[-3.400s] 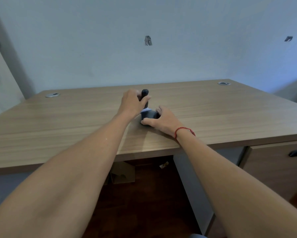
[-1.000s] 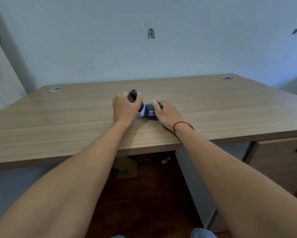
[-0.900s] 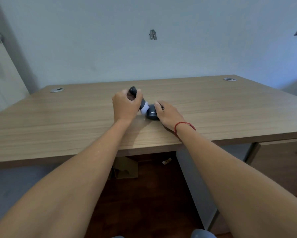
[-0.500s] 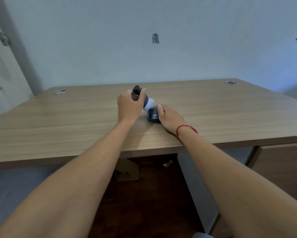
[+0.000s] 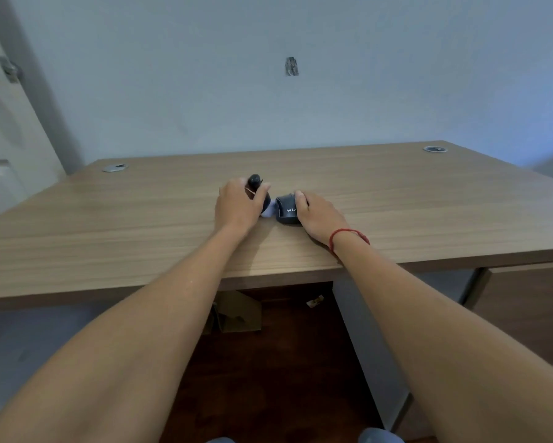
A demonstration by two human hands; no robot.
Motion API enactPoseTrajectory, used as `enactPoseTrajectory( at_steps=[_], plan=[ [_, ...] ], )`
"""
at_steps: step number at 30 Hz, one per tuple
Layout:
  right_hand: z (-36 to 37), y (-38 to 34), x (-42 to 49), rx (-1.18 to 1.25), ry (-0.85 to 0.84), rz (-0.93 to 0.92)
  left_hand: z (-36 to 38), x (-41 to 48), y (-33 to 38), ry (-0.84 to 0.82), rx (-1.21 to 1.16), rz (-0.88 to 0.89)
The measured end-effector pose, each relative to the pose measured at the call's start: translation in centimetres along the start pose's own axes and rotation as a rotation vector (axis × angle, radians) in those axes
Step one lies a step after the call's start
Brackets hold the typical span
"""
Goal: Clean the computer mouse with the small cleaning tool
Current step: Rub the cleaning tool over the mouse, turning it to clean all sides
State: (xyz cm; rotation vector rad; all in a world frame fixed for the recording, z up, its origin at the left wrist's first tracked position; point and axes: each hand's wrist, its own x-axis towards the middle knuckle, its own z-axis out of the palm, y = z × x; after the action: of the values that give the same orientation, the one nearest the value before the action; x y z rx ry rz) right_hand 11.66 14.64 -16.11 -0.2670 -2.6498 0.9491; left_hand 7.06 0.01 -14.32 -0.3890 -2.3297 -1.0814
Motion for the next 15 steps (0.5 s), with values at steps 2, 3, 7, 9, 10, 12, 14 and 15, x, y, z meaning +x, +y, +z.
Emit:
enactPoseTrajectory(
  at_steps=[2,3,7,9,10,12,14,15],
  plan=[
    [0.0,0.1,0.1,0.002,0.001,0.014,-0.3,0.0,0.5,0.051,-0.071,-0.002],
    [0.0,0.1,0.2,0.005,0.000,0.024,-0.4,0.1,1.0,0.095,-0.148,-0.009],
    [0.0,0.1,0.1,0.020,-0.006,0.015,0.0,0.1,1.8,0.086,-0.192,-0.036],
    [0.0,0.1,-0.1,0.018,-0.005,0.011,0.1,-0.3,0.8,0.034,-0.048,-0.093],
    [0.0,0.1,-0.1,0.014,-0.001,0.008,0.1,-0.2,0.5,0.033,-0.009,-0.111],
    [0.0,0.2,-0.1,0.014,0.001,0.005,-0.2,0.0,0.9,0.065,-0.057,-0.101],
    [-0.1,0.2,-0.1,0.012,0.000,0.009,0.0,0.6,2.1,0.086,-0.212,-0.050],
    [-0.2,0.2,-0.1,0.014,-0.001,0.010,0.2,0.9,2.8,0.061,-0.254,-0.012]
  ],
)
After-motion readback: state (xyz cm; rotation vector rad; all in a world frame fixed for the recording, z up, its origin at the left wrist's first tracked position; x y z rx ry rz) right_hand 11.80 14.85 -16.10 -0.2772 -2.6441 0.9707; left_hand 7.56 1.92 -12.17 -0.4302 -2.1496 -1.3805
